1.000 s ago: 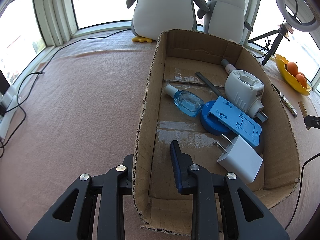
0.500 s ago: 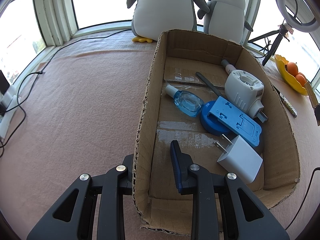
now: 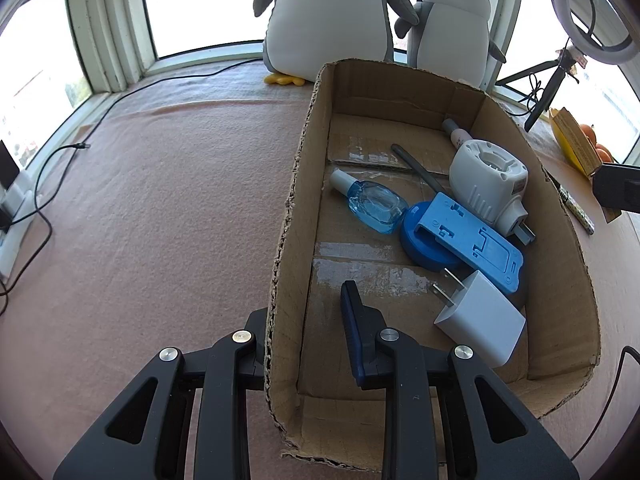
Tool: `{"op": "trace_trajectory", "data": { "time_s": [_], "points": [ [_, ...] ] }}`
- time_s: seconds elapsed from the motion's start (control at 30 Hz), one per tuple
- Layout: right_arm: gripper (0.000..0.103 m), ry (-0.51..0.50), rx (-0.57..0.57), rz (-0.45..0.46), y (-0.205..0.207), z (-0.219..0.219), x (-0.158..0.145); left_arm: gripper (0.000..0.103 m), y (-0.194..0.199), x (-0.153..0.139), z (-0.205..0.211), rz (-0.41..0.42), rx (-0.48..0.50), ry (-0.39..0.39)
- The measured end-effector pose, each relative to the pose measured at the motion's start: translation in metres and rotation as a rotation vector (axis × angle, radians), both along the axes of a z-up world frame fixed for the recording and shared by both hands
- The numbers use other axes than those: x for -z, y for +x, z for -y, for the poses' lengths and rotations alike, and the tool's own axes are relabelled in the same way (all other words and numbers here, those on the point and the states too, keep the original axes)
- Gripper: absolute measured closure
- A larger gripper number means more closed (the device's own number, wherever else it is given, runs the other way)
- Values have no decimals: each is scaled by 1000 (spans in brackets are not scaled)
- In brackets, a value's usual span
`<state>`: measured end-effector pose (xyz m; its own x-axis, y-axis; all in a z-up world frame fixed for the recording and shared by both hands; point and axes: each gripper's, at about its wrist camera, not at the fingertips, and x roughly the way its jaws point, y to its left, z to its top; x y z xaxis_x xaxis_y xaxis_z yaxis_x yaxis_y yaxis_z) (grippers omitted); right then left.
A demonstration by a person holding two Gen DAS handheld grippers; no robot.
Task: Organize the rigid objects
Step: 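Carry the clothespin into the box and open the right gripper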
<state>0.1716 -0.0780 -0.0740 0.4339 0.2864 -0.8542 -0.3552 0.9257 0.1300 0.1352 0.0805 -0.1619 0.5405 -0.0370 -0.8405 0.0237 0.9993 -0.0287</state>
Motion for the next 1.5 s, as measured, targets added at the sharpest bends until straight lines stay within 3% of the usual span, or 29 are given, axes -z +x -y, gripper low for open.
{"op": "trace_trajectory", "data": {
  "time_s": [0.77, 1.27, 1.43, 1.5],
  "points": [
    [92, -13, -13, -35, 49, -31, 25, 78, 0, 0, 0, 1, -1, 0],
    [91, 5, -28, -53, 53, -35, 31, 78, -1, 0, -1, 2, -1, 2],
    [72, -4, -22, -34, 52, -35, 29, 78, -1, 0, -1, 2, -1, 2],
    [72, -1, -19, -32, 52, -34, 28, 78, -1, 0, -1, 2, -1, 3]
  ]
}}
